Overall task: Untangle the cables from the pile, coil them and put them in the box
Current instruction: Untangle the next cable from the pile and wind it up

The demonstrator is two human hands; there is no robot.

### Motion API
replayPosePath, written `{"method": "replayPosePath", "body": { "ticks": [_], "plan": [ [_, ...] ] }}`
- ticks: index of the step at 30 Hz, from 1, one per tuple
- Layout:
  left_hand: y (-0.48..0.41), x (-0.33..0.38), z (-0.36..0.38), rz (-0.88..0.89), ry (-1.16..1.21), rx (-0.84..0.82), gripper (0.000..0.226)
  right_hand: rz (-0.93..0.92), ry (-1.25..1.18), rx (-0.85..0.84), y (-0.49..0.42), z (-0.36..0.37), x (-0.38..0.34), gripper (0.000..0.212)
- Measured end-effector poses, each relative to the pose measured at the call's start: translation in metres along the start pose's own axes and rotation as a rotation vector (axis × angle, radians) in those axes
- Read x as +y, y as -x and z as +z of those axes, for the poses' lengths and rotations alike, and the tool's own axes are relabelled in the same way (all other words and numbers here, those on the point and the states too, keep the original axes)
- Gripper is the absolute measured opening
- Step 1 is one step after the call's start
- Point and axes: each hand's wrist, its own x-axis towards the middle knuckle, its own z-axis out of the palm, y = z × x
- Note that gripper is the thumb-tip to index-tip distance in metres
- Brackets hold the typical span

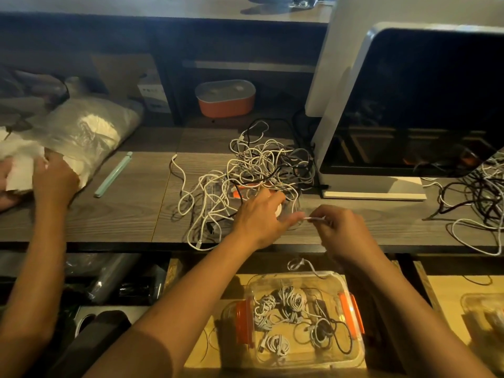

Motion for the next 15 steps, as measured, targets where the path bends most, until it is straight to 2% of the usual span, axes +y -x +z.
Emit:
{"method": "replayPosePath", "body": {
  "ticks": [3, 6, 8, 10, 13, 15],
  "plan": [
    [0.005, 0.004, -0.004, 0.050, -0.098, -0.085, 0.054, -0.010, -0.016, 0.055, -0.003, -0.008, 0.000, 0.019],
    [0.009, 0.005, -0.002, 0.089, -0.255, -0.109, 0.036, -0.010, 0.001, 0.041, -0.005, -0.015, 0.000, 0.017],
    [0.010, 0.007, -0.004, 0.089, -0.241, -0.191, 0.027, -0.002, 0.004, 0.059, -0.005, -0.016, 0.000, 0.016],
    [0.008, 0.009, -0.006, 0.027, 0.009, -0.286, 0.036, 0.015, -0.019, 0.083, -0.006, -0.016, 0.002, 0.015],
    [0.008, 0.017, -0.012, -0.099, 0.806, -0.396, 0.042, 0.085, -0.111, 0.039, -0.008, -0.016, 0.009, 0.016],
    [0.013, 0.024, -0.017, -0.111, 1.123, -0.433, 0.041, 0.146, -0.155, -0.015, -0.010, -0.012, 0.014, 0.018]
  ]
}}
